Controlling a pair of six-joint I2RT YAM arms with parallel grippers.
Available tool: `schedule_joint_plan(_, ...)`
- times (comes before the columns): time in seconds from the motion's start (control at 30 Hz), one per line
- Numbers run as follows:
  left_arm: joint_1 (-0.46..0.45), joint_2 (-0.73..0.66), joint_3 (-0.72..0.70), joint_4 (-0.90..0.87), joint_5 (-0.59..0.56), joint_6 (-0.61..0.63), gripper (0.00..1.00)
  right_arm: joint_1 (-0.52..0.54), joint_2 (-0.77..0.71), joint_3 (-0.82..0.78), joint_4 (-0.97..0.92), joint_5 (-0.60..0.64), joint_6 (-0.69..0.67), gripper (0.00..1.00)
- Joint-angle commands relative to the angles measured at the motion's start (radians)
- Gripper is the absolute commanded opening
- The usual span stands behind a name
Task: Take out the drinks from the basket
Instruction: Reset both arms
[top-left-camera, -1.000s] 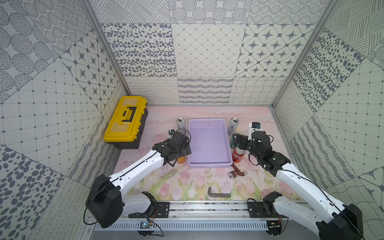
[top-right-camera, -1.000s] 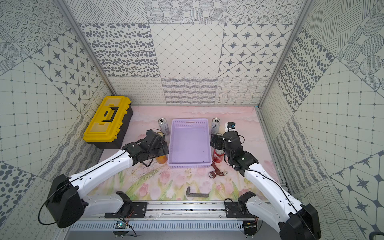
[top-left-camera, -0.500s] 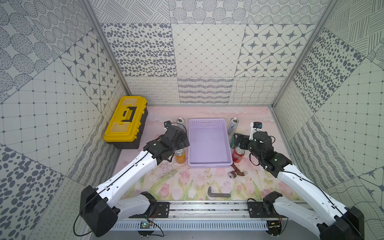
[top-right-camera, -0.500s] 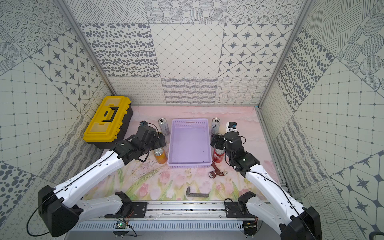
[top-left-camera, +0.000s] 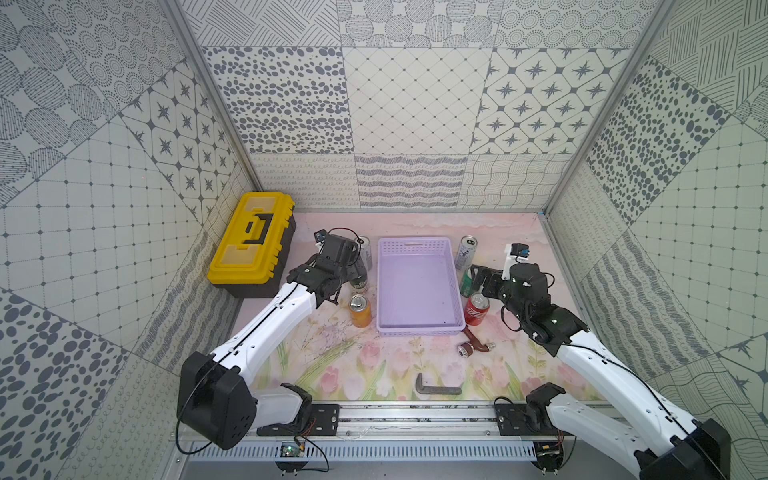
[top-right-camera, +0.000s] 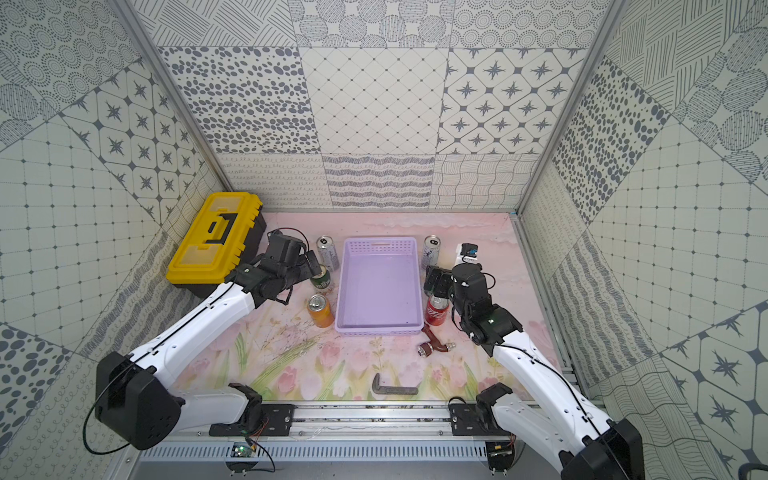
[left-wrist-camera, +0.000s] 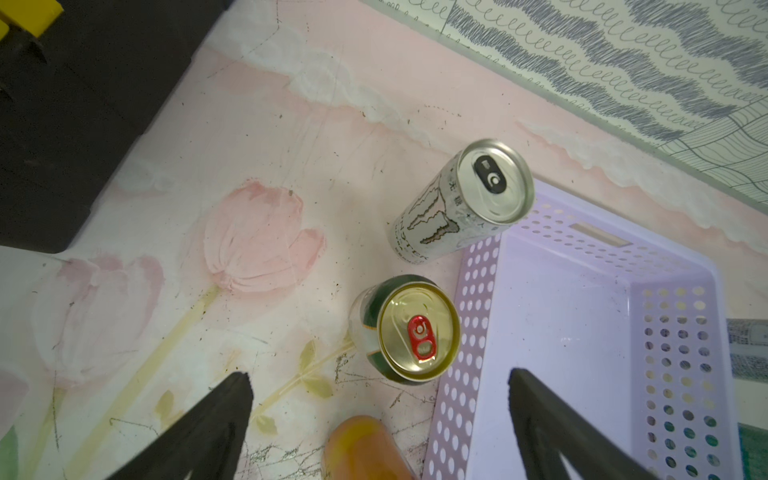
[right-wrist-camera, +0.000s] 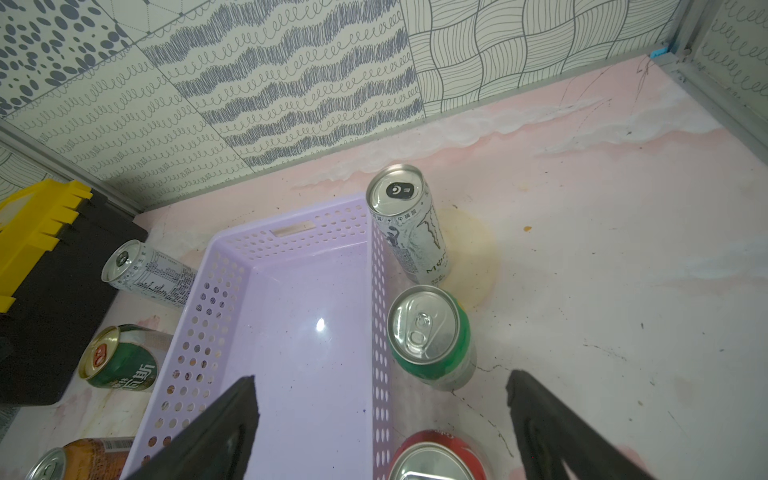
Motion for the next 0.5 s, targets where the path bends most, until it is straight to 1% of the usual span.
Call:
schedule_joint_plan(0.0,0.021,0.014,-0.039,0.227,-0.015,0.113,1.00,-0.006,-0.021,-0.017,0.044,0.005,0.010,0.97)
schedule_joint_plan(0.1,0.021,0.028,-0.075,0.350,-0.071,0.180,1.00,-0.013,-0.022,-0.017,0.049,-0.002,0.014,0.97)
schedule_joint_plan(0.2,0.021,0.066,-0.097,0.480,-0.129,0.298,1.00,-0.019,-0.026,-0.020,0.051,-0.008,0.018,0.97)
schedule_joint_plan(0.23,0.025,0.087,-0.095,0.504,-0.154,0.329,1.00,-0.020,-0.028,-0.020,0.051,-0.010,0.020,0.97)
schedule_joint_plan(0.37,0.062,0.168,-0.067,0.566,-0.190,0.445,1.00,-0.026,-0.039,-0.025,0.053,-0.011,0.023,0.97)
schedule_joint_plan(0.47,0.109,0.196,-0.068,0.595,-0.215,0.462,1.00,-0.026,-0.046,-0.027,0.052,-0.015,0.024,0.97)
